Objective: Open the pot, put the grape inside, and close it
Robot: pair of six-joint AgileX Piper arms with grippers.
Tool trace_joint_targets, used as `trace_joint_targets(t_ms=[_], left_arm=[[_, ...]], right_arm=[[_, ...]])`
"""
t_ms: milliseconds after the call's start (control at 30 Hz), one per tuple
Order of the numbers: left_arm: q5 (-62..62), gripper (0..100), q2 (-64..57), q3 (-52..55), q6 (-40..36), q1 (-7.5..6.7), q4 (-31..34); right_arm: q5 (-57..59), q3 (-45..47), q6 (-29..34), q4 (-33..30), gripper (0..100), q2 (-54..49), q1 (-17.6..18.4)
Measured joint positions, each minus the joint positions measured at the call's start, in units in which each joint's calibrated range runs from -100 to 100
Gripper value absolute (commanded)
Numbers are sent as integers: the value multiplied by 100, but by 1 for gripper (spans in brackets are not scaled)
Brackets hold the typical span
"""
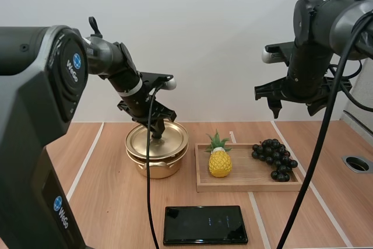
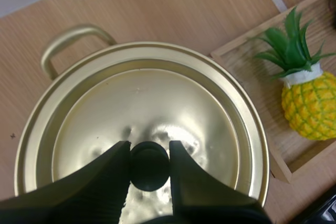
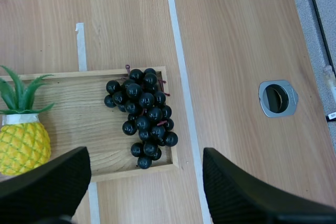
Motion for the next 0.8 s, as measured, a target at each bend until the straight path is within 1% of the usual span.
trace_joint_targets(t_ms=[100, 267, 400, 567, 700, 800], left_arm=[[13, 0, -163, -309, -106, 0, -2], [97, 0, -311, -490, -165, 0, -2], [601, 0, -853, -1081, -196, 0, 42], [703, 0, -1393, -1446, -241, 0, 138], [647, 0, -1843, -1863, -538, 0, 295], [512, 0, -2108, -2248, -833, 0, 578]], right_arm=[[0, 0, 0, 0, 100, 0, 0], [-18, 0, 0, 0, 100, 0, 0], [-186, 0, 0, 0, 100, 0, 0], [-306, 0, 0, 0, 100, 0, 0], [-306, 0, -33, 41, 100, 0, 0], [-321, 0, -208, 267, 100, 0, 0]])
